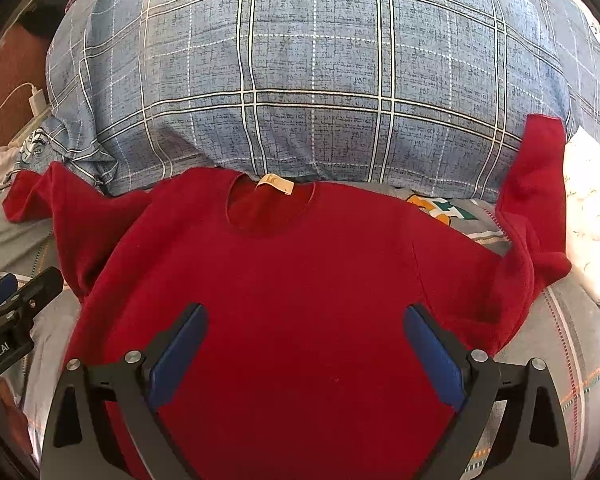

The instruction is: Fold small clothes

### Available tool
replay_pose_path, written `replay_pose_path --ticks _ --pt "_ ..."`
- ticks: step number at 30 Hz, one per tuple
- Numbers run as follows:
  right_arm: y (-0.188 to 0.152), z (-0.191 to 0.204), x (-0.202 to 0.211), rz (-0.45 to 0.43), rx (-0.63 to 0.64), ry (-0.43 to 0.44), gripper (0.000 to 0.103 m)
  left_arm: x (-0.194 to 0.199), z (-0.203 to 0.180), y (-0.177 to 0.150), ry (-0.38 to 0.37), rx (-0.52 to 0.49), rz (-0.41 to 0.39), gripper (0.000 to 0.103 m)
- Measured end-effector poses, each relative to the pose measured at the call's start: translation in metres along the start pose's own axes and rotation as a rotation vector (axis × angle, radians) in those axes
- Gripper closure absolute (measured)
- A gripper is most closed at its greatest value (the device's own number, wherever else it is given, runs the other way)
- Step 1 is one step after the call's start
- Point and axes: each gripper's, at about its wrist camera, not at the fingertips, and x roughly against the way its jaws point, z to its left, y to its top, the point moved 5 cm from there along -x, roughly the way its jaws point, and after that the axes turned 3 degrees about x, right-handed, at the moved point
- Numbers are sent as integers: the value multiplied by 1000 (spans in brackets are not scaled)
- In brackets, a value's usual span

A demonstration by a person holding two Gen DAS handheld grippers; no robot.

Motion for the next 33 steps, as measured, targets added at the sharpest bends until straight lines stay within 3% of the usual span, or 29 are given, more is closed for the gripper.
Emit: replay_pose_path --ticks 8,15,20,24,26,27,29,30,33 --pt "1 6 -4 7 11 23 5 3 32 14 38 46 -15 3" --pt "1 10 -3 3 14 49 5 3 123 63 207 197 -99 3" --pt "-1 14 -8 20 18 65 5 -21 171 97 358 220 -114 6" --pt "-3 18 -11 26 26 73 5 -56 184 112 412 188 -55 20" --pt "-3 19 -12 28 28 79 5 -65 180 121 471 114 -84 30" --pt "-3 20 -12 29 31 80 5 -68 180 124 490 90 -78 41" --pt "-2 19 -12 26 31 81 5 -70 176 128 478 55 -83 84" --pt "-1 19 -12 21 25 84 5 -72 174 129 447 50 -58 96" --pt "1 14 -6 0 4 90 5 -59 177 137 391 48 -36 96"
